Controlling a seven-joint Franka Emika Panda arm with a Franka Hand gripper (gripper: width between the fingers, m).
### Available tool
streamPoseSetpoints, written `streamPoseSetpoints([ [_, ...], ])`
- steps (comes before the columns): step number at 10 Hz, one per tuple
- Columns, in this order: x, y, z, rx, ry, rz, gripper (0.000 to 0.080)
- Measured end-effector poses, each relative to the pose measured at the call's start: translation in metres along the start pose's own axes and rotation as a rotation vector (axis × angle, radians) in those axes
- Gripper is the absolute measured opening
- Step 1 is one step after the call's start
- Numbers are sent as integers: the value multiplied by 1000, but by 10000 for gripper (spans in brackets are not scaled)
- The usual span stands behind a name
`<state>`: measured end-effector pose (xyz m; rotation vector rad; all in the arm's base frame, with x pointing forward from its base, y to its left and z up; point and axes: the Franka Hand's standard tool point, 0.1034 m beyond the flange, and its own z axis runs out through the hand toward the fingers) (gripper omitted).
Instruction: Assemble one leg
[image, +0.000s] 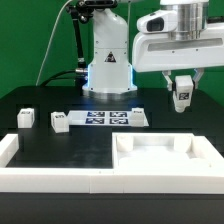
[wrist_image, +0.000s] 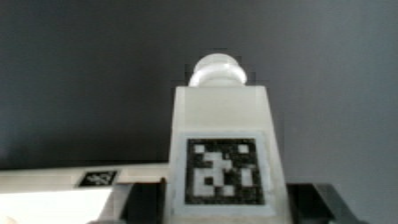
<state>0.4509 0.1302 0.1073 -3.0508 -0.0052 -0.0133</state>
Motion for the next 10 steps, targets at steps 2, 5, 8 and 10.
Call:
streamPoseSetpoints([
  [2, 16, 15, -6, -25, 64, -110, 291],
  [5, 49, 14, -25, -22, 89, -140, 291],
  [8, 47, 14, -23, -22, 97, -140, 291],
  [10, 63, 16, -22, -19, 150, -176, 291],
])
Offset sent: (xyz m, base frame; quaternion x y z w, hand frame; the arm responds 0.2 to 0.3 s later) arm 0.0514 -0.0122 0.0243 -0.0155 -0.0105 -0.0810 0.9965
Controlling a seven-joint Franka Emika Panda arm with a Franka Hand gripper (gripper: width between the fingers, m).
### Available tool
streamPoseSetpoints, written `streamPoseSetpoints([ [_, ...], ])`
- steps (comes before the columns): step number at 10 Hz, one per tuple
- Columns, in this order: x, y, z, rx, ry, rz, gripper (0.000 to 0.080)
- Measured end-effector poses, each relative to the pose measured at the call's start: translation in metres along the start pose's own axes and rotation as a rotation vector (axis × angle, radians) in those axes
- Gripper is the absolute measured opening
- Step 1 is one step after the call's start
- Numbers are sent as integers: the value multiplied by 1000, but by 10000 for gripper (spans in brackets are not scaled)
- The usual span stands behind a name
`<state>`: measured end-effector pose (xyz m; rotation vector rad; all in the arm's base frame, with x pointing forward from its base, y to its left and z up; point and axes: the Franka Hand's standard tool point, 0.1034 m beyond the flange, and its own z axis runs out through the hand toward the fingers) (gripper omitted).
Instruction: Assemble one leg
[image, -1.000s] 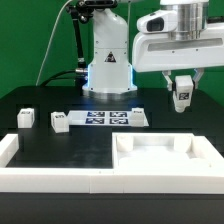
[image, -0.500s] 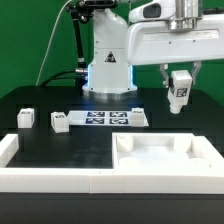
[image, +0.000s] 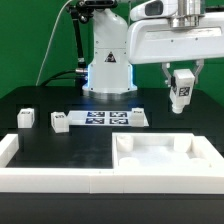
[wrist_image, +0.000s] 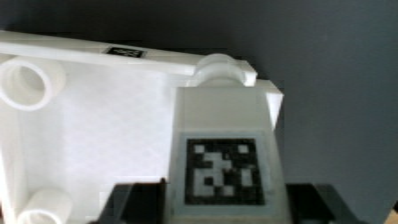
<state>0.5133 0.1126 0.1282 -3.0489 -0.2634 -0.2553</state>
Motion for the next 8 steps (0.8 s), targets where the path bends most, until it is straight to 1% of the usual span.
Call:
streamPoseSetpoints([
  [1, 17, 2, 1, -3, 103, -16, 291],
  [2, 26, 4, 3, -5, 142, -35, 291],
  [3, 35, 4, 3, -2, 114, -46, 291],
  [4, 51, 6, -1, -2, 120, -65, 291],
  [5, 60, 8, -2, -3, 130, -73, 291],
  [6, 57, 7, 0, -2, 125, -75, 291],
  [8, 56, 7, 1, -2, 123, -75, 291],
])
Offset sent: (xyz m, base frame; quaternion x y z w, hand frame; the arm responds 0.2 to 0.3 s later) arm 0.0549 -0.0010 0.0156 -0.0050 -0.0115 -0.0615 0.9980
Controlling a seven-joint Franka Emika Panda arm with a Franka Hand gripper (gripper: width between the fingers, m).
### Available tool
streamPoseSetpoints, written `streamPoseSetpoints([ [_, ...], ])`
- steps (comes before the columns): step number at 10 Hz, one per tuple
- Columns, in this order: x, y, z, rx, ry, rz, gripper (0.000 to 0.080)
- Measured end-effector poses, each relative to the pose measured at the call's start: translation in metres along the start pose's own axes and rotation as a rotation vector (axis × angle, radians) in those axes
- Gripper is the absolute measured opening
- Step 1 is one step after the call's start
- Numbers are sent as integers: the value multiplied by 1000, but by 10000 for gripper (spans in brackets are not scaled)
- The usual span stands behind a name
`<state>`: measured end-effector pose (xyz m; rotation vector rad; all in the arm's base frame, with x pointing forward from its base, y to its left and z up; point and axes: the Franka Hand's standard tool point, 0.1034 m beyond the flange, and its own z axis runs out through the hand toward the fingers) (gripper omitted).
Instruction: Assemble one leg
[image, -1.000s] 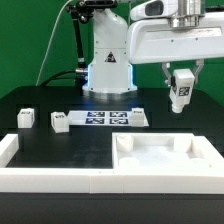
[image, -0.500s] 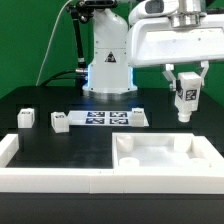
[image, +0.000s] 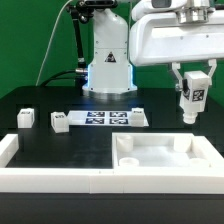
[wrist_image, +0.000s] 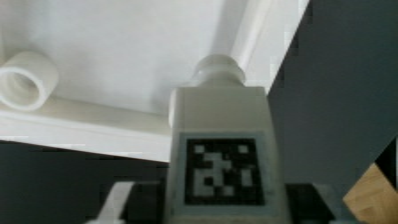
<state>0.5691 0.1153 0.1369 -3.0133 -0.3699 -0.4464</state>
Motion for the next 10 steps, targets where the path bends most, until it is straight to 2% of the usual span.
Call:
streamPoseSetpoints([
  [2, 0, 0, 1, 0, -1, 0, 291],
  [3, 5, 5, 6, 0, -3, -23, 291],
  [5, 35, 13, 17, 3, 12, -37, 291],
  [8, 60, 16, 26, 8, 27, -50, 291],
  [10, 62, 16, 26, 8, 30, -50, 291],
])
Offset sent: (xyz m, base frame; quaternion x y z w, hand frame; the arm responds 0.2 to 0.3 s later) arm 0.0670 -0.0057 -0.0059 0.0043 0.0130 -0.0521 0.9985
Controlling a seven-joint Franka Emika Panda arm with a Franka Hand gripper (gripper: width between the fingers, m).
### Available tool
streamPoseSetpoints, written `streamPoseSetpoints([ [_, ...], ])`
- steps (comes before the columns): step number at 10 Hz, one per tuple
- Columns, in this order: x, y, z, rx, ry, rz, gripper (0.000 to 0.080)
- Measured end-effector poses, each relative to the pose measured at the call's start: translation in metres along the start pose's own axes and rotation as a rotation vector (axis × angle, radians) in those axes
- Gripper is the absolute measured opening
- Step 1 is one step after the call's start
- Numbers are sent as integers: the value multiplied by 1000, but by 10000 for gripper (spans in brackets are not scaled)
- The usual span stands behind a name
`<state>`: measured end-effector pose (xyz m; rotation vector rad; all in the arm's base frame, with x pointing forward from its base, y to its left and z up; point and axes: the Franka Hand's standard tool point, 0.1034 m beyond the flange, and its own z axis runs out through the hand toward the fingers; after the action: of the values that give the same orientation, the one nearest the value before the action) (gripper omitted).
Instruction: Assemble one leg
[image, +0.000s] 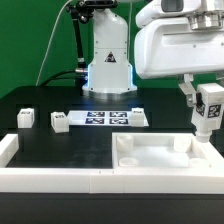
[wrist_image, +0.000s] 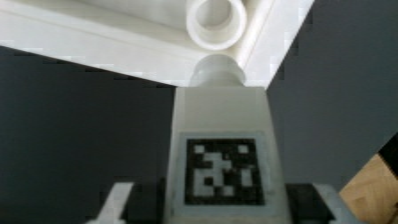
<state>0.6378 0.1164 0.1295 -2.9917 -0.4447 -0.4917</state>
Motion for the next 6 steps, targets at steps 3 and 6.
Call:
streamPoseSetpoints([
  [3, 2, 2, 1, -9, 40, 1, 291],
  [6, -9, -3, 17, -8, 51, 2, 291],
])
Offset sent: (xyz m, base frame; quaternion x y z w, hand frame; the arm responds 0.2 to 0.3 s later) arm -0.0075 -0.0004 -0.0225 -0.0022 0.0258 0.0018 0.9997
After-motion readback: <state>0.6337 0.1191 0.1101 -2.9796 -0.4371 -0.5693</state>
